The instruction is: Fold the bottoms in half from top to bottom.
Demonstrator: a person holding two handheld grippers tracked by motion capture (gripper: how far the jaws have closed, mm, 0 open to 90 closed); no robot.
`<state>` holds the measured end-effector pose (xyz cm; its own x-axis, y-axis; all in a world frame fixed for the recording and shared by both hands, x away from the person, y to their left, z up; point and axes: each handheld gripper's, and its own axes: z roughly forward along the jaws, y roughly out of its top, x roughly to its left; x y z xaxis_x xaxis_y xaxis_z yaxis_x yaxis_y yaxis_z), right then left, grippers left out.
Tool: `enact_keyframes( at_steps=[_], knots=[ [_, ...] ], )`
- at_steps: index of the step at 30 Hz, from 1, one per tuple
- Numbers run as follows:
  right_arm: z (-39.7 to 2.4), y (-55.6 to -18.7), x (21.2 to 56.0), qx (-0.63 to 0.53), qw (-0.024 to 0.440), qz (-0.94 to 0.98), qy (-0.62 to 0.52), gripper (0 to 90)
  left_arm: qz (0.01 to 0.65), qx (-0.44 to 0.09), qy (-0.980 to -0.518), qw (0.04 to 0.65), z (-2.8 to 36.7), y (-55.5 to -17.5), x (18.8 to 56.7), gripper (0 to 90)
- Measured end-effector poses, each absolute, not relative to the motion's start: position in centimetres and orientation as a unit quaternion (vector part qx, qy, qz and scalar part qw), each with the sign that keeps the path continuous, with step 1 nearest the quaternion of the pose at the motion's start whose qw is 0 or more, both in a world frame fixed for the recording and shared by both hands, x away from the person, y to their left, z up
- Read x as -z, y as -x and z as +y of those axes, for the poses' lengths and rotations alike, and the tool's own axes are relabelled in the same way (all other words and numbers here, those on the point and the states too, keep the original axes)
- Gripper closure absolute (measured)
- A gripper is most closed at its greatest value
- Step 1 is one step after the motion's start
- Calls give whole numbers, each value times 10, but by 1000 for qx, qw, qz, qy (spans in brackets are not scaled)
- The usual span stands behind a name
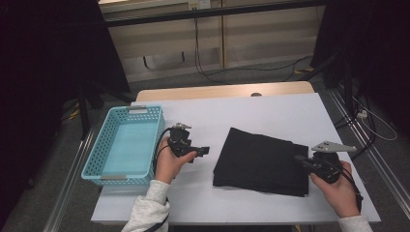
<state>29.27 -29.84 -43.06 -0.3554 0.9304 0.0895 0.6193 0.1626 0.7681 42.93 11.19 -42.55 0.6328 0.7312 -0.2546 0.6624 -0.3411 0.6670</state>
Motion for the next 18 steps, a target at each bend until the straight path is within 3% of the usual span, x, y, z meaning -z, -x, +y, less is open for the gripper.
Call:
enact_keyframes(
  at_steps=[13,15,18],
  knots=[
    [-305,-282,429,-370,210,732,-533,884,420,-40,-822,381,108,-429,426,139],
    [-305,-281,432,-357,215,732,-539,775,419,-39,-824,379,106,-429,426,139],
    [-306,-282,434,-352,224,731,-540,733,417,-40,-824,381,106,-427,425,138]
  ],
)
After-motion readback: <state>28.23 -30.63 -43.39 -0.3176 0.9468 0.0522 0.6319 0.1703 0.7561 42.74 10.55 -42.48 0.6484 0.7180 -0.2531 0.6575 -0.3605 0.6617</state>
